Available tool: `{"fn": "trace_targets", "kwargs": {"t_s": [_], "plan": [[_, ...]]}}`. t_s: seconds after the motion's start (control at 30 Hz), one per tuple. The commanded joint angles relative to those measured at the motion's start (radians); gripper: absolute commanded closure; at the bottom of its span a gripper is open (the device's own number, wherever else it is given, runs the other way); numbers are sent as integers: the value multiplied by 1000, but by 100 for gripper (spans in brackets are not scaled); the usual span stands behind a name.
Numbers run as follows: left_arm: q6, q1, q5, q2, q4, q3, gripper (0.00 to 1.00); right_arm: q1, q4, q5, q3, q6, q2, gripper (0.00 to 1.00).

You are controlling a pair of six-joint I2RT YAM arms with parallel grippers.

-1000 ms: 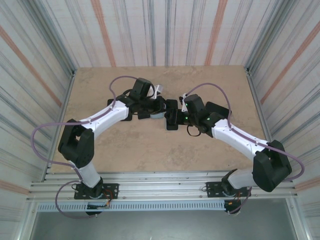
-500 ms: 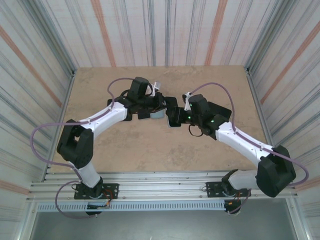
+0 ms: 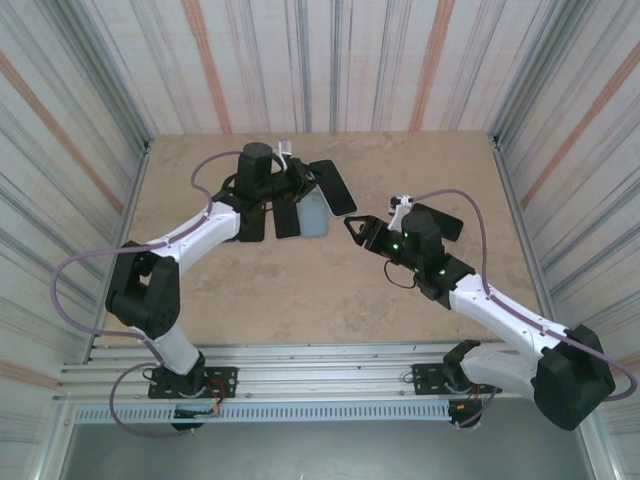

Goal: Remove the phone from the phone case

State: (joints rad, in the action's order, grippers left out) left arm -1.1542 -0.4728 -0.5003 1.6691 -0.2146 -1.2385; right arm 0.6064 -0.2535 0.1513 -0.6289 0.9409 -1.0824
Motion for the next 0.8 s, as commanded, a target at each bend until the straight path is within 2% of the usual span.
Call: {"fn": "trace_targets", "kwargs": {"t_s": [0.0,0.13,0.37,0.77], "plan": [[-115,-4,8,-68,-147,19,87,5,-232,11,22,117,-22,39],[-160,-4,10,-78,-181,30,87,11,-403,16,38,174,-76,44],[-231,-4,27,-98,-236,47,88,26,-543,36,17,216,-158,54],[-299,-4,48,-115,-290,71,89,20,-645,47,0,260,-226,69]]}}
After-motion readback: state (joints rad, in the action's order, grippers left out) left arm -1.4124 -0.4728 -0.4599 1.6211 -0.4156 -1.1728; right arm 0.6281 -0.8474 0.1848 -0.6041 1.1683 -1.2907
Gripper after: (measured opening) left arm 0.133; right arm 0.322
